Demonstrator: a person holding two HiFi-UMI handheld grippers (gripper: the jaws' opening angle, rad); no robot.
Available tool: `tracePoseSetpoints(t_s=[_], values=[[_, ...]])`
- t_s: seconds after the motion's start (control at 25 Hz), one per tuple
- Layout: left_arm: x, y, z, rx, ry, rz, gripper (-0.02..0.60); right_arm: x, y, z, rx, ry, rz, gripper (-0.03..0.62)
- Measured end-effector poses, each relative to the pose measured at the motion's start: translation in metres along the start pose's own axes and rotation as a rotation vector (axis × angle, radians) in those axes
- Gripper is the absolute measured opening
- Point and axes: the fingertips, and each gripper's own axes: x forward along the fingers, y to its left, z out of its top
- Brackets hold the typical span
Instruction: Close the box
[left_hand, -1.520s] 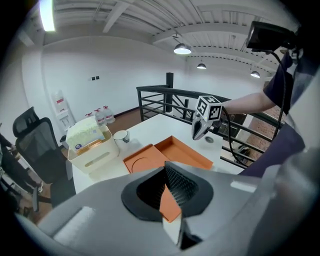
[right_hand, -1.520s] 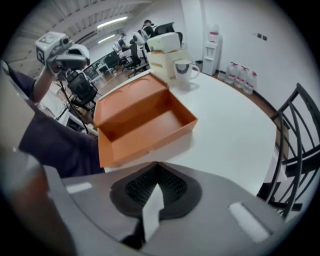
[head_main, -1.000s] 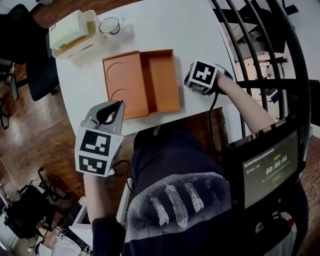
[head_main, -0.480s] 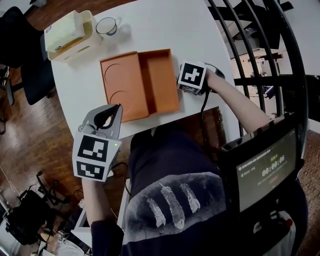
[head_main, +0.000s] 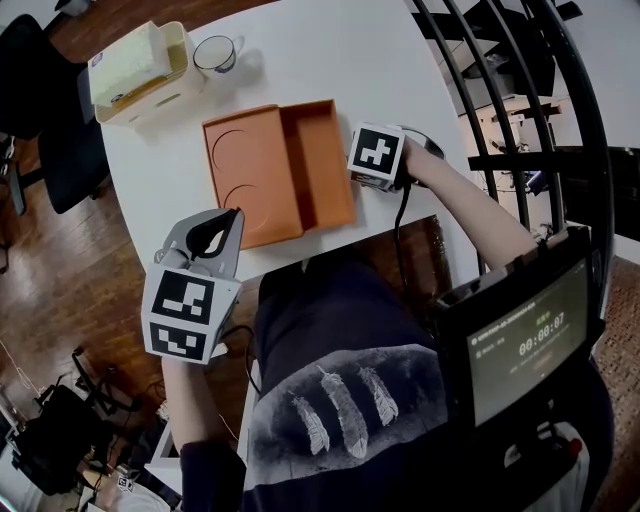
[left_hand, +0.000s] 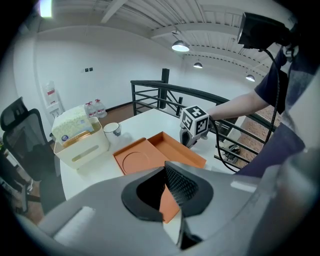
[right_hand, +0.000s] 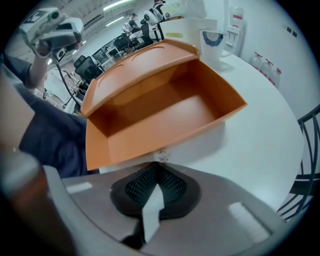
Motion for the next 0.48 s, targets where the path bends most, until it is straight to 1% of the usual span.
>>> tracePoseSetpoints(t_s=[0.12,0.4,0.48], values=[[0.0,0.002,0.0,-0.001,-0.002,-0.005,0.014,0.001,0.005,0.0,0.001,0.009,0.018,0.005],[0.0,0.007,0.001,0.003,-0.008,-0.011,0.014,-0.003,0.0,0.011,-0.01,-0.014,-0.01,0.005],[0.0,0.007,0.003,0.003,-0.008,-0.012,0.014,-0.004,0.001,0.01,-0.003,0.0,-0.009,0.005]])
